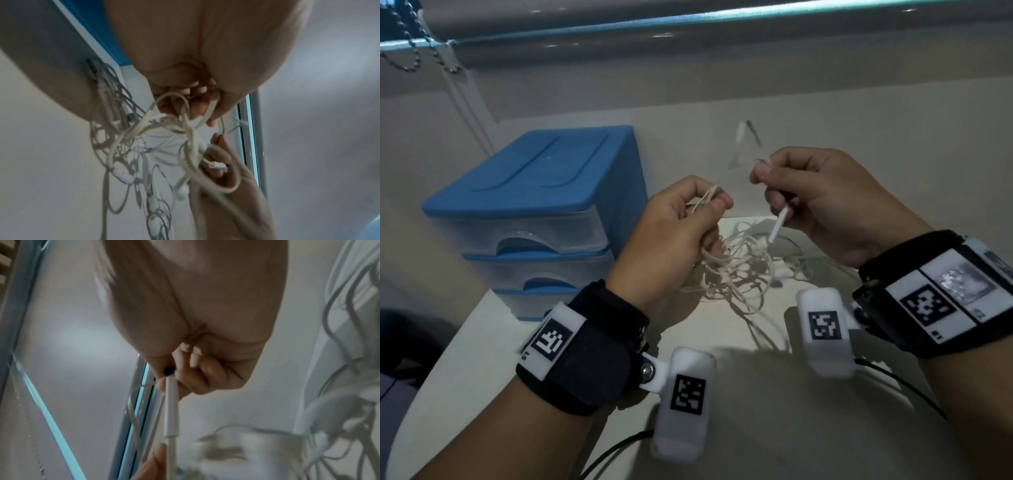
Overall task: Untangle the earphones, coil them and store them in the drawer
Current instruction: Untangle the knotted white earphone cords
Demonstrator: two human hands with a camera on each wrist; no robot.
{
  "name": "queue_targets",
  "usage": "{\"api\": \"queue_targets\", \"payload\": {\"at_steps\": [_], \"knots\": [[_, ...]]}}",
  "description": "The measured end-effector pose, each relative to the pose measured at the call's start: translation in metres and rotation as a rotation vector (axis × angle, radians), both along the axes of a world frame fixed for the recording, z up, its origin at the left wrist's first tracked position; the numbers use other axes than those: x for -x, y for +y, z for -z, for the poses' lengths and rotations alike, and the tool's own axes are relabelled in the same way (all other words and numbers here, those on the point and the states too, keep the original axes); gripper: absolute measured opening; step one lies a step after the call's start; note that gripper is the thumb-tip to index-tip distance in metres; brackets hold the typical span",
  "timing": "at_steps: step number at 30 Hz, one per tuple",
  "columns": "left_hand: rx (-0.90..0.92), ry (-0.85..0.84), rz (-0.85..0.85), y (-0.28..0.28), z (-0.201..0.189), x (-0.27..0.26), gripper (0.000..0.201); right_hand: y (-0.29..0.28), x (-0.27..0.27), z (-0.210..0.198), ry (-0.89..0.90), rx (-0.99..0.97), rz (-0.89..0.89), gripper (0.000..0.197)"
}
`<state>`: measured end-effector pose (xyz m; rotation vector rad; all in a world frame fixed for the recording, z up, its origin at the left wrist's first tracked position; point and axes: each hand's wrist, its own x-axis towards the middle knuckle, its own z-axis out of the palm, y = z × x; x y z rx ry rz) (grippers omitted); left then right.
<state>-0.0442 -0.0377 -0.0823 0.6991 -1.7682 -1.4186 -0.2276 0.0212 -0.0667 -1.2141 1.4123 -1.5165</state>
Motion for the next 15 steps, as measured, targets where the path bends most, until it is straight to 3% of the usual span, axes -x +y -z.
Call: {"api": "queue_targets", "payload": {"at_steps": [5, 10, 15], "knots": [[0.068, -0.136, 0.010, 0.0033, 0.0012, 0.0009, 0.015, 0.0028, 0.0026, 0.0061, -0.114, 0.027, 0.007, 0.016], [0.105, -0.244, 0.140, 0.0061, 0.0022, -0.0006, 0.026, 0.0060, -0.0018, 0.0067, -0.221, 0.090, -0.042, 0.019], [0.141, -0.301, 0.137, 0.0053, 0.0037, -0.0010, 0.010, 0.0071, 0.0027, 0.0055, -0.352, 0.170, 0.005, 0.023]]}}
